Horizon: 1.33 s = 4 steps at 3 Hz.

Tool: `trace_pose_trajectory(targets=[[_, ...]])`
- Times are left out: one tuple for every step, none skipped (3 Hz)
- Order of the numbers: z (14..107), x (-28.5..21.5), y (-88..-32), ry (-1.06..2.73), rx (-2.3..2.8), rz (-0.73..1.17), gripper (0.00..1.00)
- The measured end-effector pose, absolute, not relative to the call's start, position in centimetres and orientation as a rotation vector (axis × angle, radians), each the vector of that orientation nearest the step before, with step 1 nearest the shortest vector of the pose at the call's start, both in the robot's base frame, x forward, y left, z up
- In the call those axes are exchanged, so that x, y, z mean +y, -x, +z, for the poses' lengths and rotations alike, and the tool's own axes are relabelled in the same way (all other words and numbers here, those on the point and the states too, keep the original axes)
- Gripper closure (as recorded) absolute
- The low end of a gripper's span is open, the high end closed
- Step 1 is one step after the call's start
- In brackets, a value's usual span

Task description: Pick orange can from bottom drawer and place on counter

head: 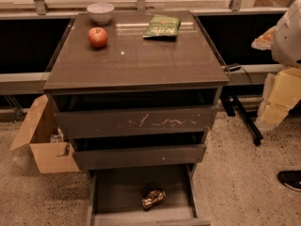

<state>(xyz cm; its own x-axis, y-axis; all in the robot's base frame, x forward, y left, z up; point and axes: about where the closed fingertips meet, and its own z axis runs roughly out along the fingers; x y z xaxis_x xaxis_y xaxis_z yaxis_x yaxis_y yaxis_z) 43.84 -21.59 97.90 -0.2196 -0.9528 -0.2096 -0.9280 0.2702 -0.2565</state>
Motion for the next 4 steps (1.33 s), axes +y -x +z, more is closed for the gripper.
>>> trace_pose_trajectory(targets=[[97.9, -21.6, -43.8, 1.719, 2.224, -0.108, 0.00], [94.7, -20.3, -44.6, 1.745, 2.144, -0.011, 0.00], [87.4, -17.2, -45.9, 1.773, 1.981, 0.240, 0.00], [83.4, -14.9, -46.2, 1.796, 1.893, 0.399, 0.00]])
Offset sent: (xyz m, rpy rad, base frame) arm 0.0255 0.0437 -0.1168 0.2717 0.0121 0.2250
